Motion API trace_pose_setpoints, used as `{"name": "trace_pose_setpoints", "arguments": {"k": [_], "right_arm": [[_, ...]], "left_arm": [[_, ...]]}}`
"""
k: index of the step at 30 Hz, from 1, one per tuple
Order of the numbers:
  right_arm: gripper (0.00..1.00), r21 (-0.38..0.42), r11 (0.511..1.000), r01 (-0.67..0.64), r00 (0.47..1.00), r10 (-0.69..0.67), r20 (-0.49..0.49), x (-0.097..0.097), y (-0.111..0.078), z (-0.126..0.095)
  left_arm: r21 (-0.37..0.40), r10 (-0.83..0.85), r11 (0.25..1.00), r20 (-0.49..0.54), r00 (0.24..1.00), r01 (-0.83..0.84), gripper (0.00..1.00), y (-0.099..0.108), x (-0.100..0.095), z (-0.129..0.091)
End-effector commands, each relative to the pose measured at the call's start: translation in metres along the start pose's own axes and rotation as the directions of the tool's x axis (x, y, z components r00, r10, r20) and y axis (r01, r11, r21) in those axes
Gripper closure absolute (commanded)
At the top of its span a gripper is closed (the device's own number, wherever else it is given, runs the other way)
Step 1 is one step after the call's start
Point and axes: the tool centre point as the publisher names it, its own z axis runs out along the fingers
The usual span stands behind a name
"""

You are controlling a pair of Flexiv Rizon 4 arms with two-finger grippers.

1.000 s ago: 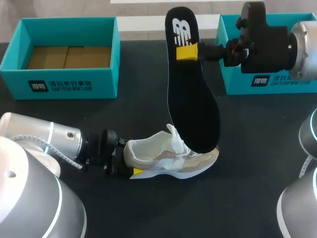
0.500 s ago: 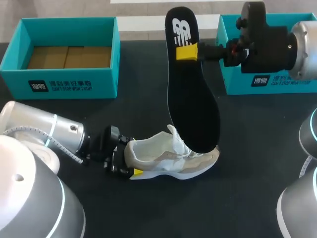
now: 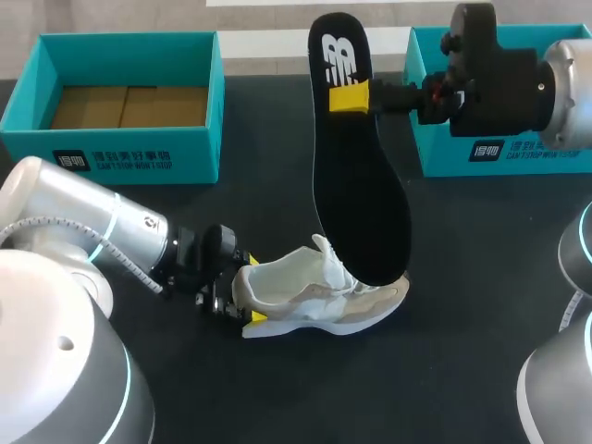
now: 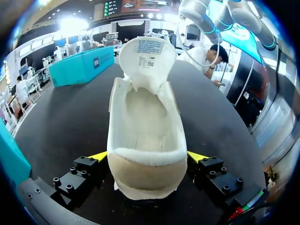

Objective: Take the shoe out of the shoebox, open the shoe tongue, remove and reinsert the insole, then place the shoe into the shoebox

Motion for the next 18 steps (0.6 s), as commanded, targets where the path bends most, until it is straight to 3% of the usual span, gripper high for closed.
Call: {"name": "trace_pose_setpoints", "arguments": {"k": [1,15,18], "right_arm": [[1.00,-0.001,1.000,-0.001,1.000,0.001,0.002,0.000,0.000,0.004],[1.00,-0.001,1.000,-0.001,1.000,0.001,0.002,0.000,0.000,0.004],[1.00,-0.001,1.000,-0.001,1.000,0.001,0.002,0.000,0.000,0.004]], "left_arm": [[-0.037,0.005,0.999,-0.012,1.000,-0.006,0.00,-0.003,0.002,-0.003],[-0.323,-0.050,0.946,-0.051,0.997,0.031,0.00,-0.021,-0.004,-0.033],[-0.419,-0.036,0.908,-0.016,0.999,0.026,0.00,-0.027,-0.004,-0.039]]}}
